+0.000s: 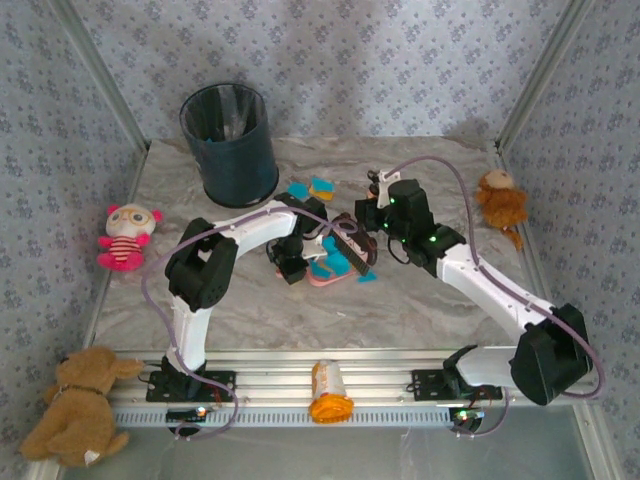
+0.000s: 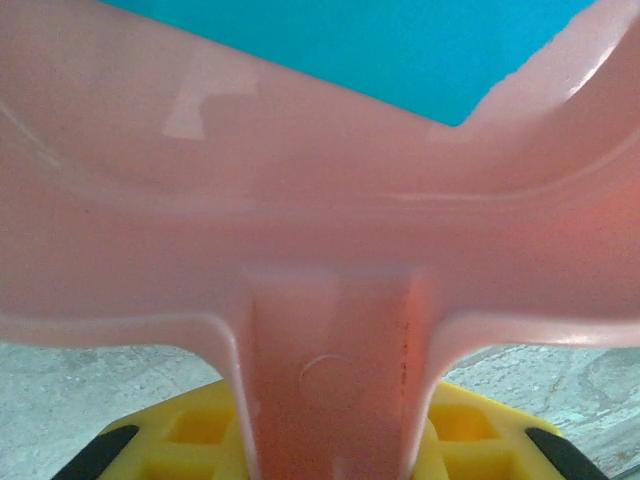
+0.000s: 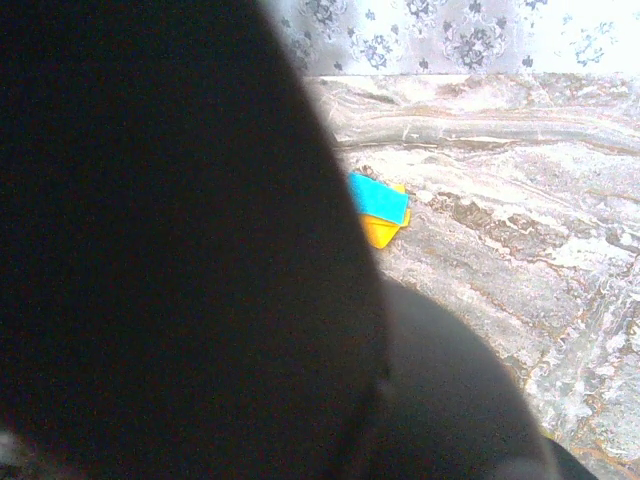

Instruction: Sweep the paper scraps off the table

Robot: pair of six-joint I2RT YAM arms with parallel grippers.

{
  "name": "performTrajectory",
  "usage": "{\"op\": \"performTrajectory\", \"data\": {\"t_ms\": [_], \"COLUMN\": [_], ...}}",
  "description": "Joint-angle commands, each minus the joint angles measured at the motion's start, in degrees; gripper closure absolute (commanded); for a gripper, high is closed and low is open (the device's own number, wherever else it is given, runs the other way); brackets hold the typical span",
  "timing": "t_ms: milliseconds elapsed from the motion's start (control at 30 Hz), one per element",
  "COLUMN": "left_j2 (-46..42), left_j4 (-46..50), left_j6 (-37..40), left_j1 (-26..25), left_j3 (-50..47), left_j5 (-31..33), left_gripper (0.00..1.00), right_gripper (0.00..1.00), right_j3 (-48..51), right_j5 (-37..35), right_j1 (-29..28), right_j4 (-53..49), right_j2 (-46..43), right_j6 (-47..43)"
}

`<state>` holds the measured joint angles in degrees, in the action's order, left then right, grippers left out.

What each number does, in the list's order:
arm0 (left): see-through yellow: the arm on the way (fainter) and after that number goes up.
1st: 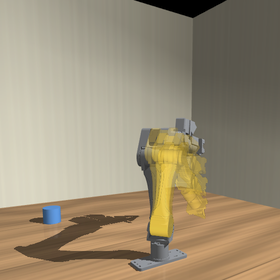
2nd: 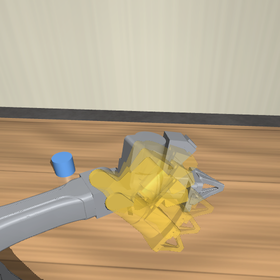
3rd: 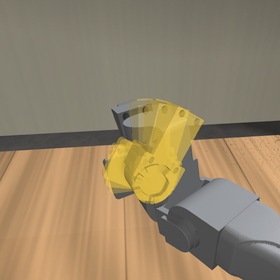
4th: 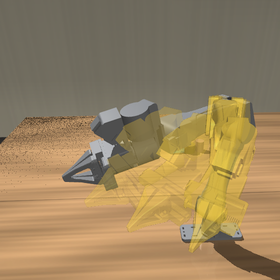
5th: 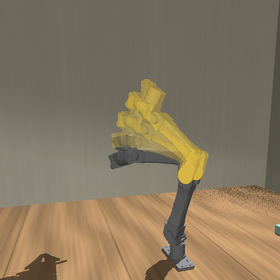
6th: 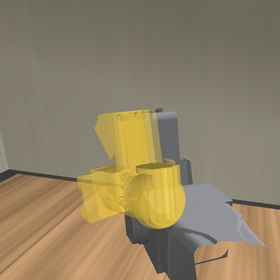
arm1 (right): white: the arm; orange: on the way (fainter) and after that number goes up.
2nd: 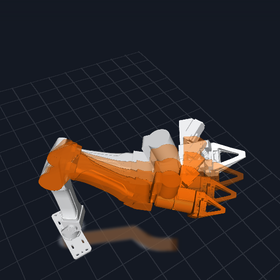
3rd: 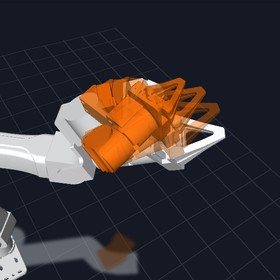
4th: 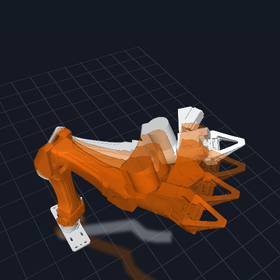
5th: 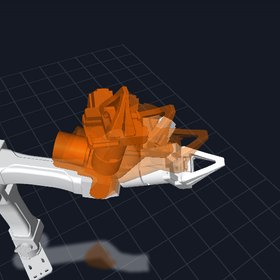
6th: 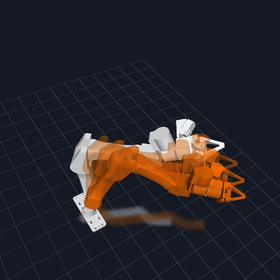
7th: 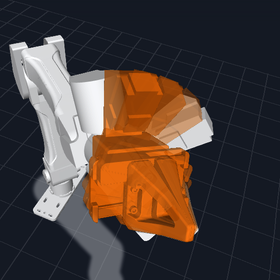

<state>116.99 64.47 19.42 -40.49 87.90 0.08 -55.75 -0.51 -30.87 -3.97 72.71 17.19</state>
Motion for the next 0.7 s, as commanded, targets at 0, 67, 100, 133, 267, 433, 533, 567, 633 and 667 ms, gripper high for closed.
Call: {"op": "performTrajectory", "data": {"t_ms": [0,67,100,133,267,433,533,567,633,667], "left_j2": [-1.85,-2.02,-2.11,-2.28,-2.73,-3.85,-4.23,-4.36,-4.31,-4.31], "left_j4": [0.95,0.8,0.62,0.53,-0.34,-1.66,-2.1,-2.15,-2.32,-2.46], "left_j6": [-0.44,-0.52,-0.45,-0.52,-1.25,-2.17,-2.67,-2.87,-3.04,-3.24], "left_j1": [0.45,0.53,0.58,0.63,1.22,2.19,2.71,2.83,2.92,3.07], "left_j3": [-0.84,-1.06,-1.15,-1.22,-1.81,-2.18,-2.12,-2.05,-1.92,-2.07], "left_j5": [0.25,0.26,0.27,0.35,0.48,0.85,0.89,0.68,0.58,0.58], "left_gripper": [1.0,1.0,1.0,1.0,1.0,1.0,1.0,1.0,1.0,1.0], "right_gripper": [1.0,1.0,1.0,1.0,1.0,1.0,1.0,1.0,1.0,1.0], "right_j3": [-2.22,-2.17,-2.2,-2.14,-0.96,-0.81,-0.12,0.08,0.28,0.29], "right_j5": [1.8,3.06,3.15,3.13,3.83,5.24,6.34,6.7,7.02,7.02], "right_j1": [0.71,1.62,1.95,2.2,3.68,4.96,5.42,5.54,5.65,5.64], "right_j4": [-0.63,-1.06,-1.39,-1.82,-2.14,-5.34,-5.59,-5.74,-6.69,-7.05], "right_j2": [-2.5,-2.66,-2.76,-2.9,-4.04,-4.28,-4.37,-4.28,-4.02,-3.98], "right_j6": [1.74,2.58,2.71,2.76,3.42,2.94,2.94,2.94,2.94,2.94]}}
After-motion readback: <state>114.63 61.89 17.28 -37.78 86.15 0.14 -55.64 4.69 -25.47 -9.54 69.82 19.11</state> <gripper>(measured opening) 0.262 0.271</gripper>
